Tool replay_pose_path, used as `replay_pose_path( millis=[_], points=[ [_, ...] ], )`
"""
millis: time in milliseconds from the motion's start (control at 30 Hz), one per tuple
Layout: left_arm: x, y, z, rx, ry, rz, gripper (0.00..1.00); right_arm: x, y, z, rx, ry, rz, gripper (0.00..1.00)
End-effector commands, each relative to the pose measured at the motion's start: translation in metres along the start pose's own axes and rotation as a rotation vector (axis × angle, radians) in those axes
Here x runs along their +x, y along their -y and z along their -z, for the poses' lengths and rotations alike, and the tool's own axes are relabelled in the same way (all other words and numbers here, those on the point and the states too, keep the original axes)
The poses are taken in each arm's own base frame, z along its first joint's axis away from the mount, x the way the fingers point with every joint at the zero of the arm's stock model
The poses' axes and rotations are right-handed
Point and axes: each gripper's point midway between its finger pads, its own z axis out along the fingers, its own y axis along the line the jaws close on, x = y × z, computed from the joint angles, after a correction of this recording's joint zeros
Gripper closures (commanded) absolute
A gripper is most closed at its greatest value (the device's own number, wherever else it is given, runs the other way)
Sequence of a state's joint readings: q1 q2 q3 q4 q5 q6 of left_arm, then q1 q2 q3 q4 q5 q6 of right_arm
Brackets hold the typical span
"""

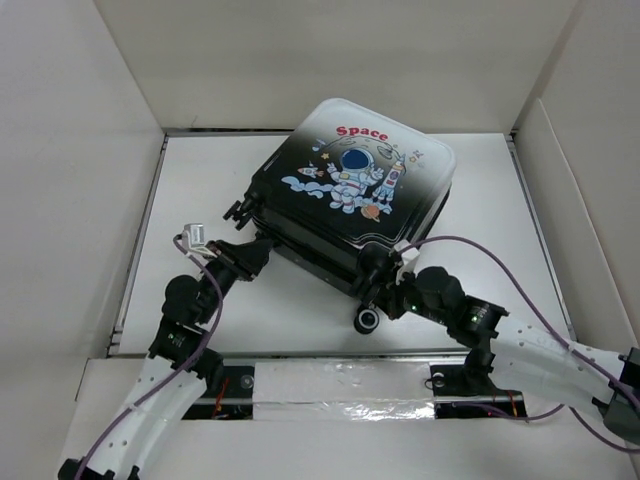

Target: Pack the luggage

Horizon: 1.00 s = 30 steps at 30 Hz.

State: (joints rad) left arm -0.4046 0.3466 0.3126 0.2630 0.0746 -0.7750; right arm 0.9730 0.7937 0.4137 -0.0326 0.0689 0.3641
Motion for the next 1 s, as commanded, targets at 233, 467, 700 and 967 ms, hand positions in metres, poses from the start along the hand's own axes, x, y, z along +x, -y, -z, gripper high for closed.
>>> replay_pose_path(
  millis=[233, 467, 700, 967],
  points=[
    [0.076, 0.075, -0.007, 0.395, -0.406, -0.075, 0.81, -0.145, 0.028, 0.021, 0.019, 0.397, 0.048, 1.00],
    [0.149, 0.152, -0.037, 0.402, -0.462, -0.220, 0.78, -0.172, 0.098, 0.056, 0.164, 0.431, 0.057, 1.00],
    [0.195, 0.166, -0.073, 0.433, -0.583, -0.242, 0.73, -0.147, 0.132, 0.061, 0.205, 0.383, 0.003, 1.00],
    [0.237, 0.195, -0.119, 0.487, -0.662, -0.247, 0.73, -0.142, 0.131, 0.062, 0.209, 0.443, -0.022, 1.00]
  ],
)
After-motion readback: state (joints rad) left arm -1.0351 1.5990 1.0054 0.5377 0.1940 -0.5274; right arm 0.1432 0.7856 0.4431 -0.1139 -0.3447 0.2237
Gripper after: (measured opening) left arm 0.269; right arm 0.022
